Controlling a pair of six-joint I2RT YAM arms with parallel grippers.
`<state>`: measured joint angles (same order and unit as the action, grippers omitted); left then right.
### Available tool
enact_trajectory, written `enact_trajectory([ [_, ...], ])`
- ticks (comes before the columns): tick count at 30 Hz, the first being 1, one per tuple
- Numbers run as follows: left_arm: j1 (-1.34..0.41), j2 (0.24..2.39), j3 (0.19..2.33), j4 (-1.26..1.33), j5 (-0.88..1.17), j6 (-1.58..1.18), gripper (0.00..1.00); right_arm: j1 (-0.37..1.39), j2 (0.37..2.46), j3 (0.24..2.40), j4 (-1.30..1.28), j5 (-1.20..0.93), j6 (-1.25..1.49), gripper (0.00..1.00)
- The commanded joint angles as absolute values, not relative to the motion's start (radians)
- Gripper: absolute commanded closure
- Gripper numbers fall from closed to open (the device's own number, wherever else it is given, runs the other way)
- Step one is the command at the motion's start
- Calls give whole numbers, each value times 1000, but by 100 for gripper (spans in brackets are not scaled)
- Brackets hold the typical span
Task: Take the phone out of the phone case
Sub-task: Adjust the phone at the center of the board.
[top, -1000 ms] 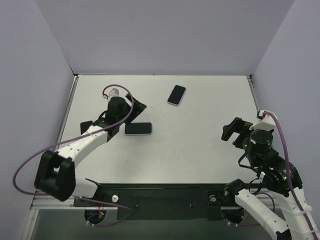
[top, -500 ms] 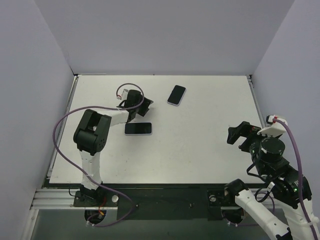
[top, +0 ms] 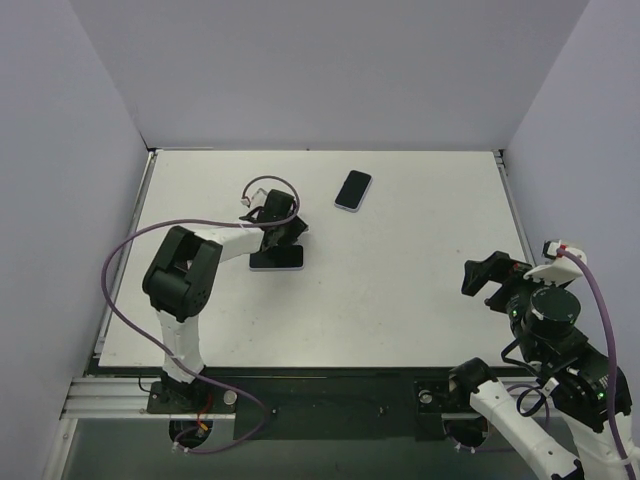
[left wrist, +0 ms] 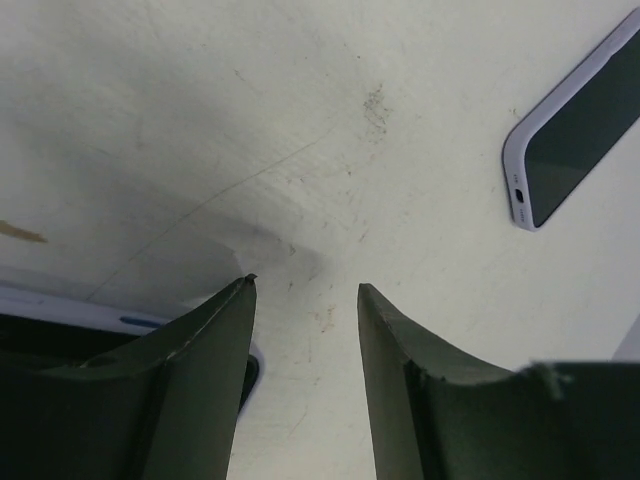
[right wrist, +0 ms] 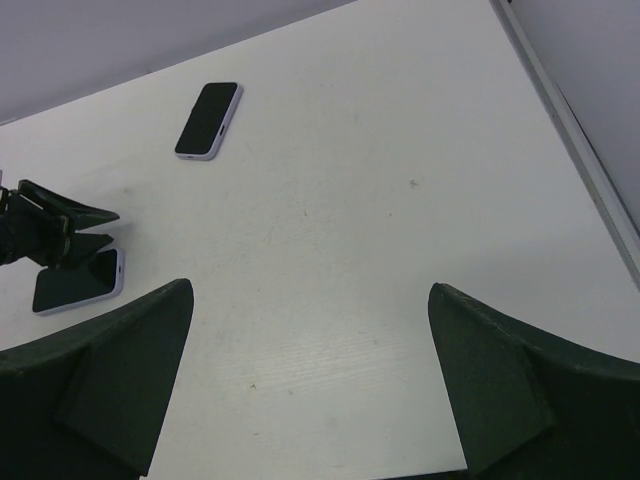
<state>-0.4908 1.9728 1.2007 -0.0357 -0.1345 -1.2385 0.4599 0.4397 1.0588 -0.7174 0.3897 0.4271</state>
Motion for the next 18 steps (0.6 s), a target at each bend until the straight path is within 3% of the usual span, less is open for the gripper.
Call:
enact_trajectory([
  [1, -506, 1853, 1190, -204, -219, -1088, 46, 466, 440, 1072, -715, 426, 443, 3],
  [4, -517, 1796, 1160, -262, -248, -1025, 56, 466, 449, 1077, -719, 430, 456, 4],
  [8, -537, 1655, 1036, -261, -269, -970, 56, 468, 454, 1086, -716, 411, 477, 5],
  [13, -540, 1473, 904, -244, -273, -884, 51, 468, 466, 1088, -706, 387, 483, 7],
  [14, -538, 1430, 896, -232, -276, -879, 46, 468, 465, 1088, -704, 384, 485, 7],
  [18, -494, 1428, 871, -31, -172, -909, 41, 468, 483, 1081, -698, 387, 489, 7],
])
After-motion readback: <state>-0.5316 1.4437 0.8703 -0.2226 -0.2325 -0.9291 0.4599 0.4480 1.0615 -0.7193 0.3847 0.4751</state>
